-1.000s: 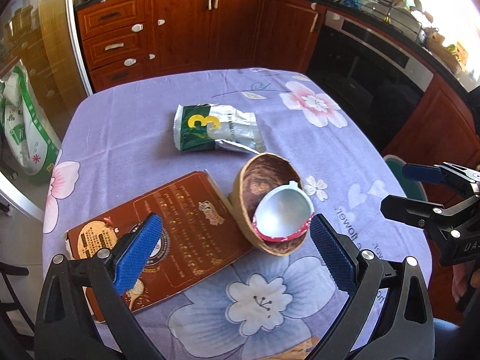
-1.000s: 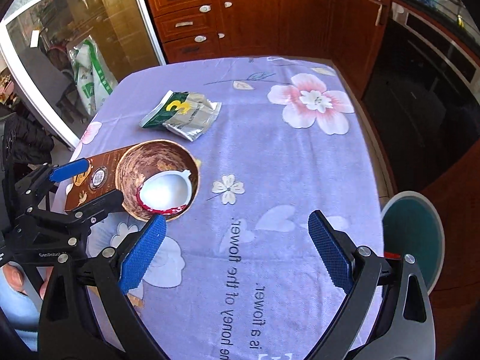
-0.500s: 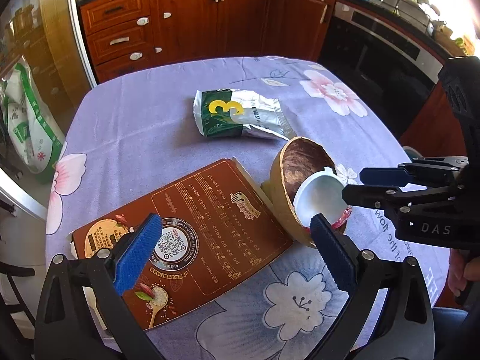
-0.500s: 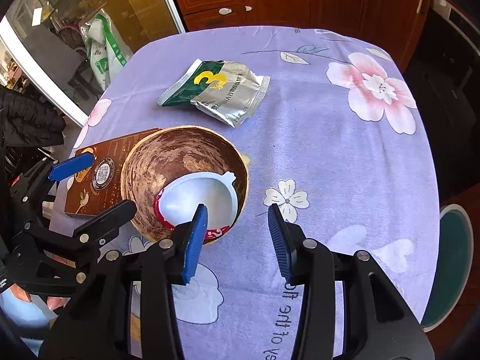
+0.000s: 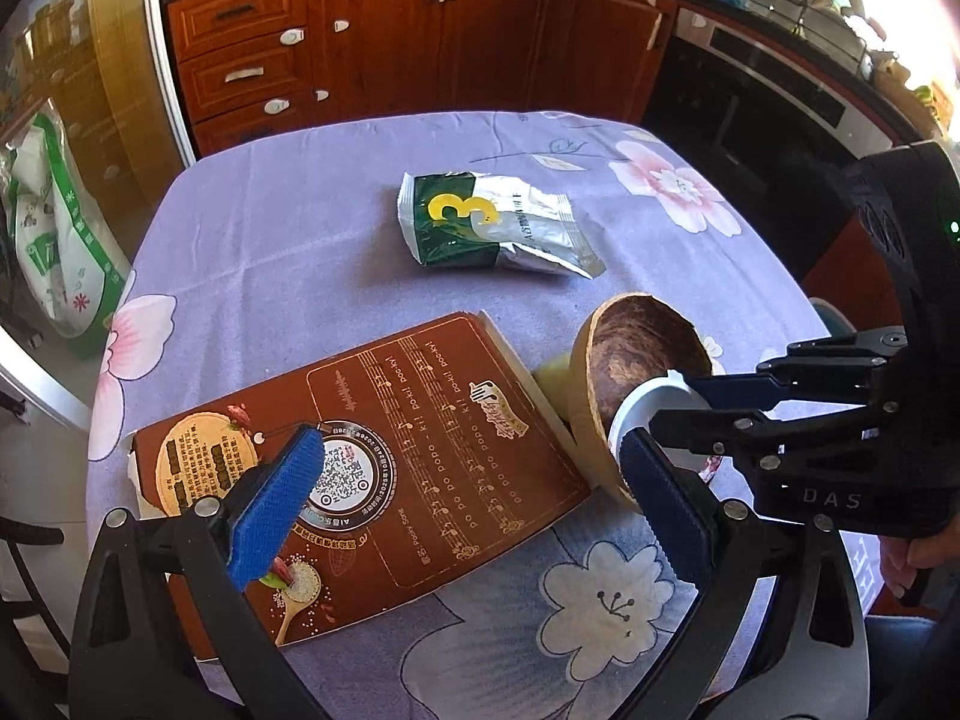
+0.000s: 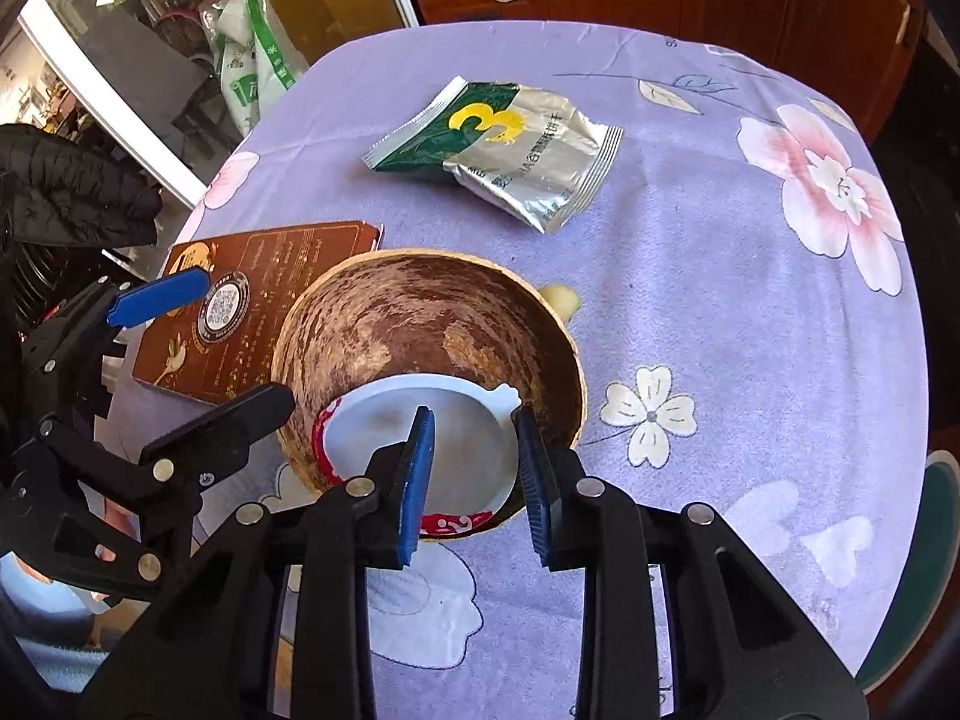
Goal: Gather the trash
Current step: 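Grasp the white lid in the brown bowl with the right gripper and lift it, then grasp the rim of the brown coconut bowl with the left gripper while the right holds the lid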
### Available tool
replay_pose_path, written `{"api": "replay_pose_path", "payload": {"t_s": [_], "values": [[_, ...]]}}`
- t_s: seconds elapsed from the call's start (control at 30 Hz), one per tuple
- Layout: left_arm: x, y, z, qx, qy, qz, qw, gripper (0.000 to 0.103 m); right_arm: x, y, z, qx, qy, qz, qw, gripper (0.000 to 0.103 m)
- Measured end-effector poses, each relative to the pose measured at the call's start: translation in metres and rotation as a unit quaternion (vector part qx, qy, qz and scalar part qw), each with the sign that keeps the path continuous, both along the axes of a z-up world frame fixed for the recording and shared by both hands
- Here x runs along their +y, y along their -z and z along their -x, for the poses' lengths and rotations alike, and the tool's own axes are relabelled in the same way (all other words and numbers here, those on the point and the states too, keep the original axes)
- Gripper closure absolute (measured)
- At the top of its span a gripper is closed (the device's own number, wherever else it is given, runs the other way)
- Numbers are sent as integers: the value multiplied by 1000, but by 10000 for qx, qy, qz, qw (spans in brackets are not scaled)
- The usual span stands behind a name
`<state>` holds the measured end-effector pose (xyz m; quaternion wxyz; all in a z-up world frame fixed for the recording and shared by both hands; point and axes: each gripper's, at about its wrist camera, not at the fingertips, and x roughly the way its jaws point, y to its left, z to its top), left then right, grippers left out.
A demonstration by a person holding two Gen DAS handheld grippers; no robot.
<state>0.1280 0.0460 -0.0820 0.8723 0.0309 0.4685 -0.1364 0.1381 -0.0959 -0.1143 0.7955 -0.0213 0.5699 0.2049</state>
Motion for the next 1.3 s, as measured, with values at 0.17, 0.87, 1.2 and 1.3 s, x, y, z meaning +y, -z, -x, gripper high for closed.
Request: {"api": "replay_pose_path", "payload": {"t_s": [0.17,0.87,1.2,1.3], "values": [[1,3,2,51,-17,48,10000,4,-1,-1,0,-68,-1,-102,9999,75],[-33,0,-3,29,305,-61,9995,32,-89,-28,27,-711,1185,230,9901,98],[-73,1,14,322,862,145,9957,67,-128,-12,49,-485,1577,131,9862,98],[-82,8,21,417,881,48,9952,67,-132,-7,54,-417,1586,76,9864,98]]}}
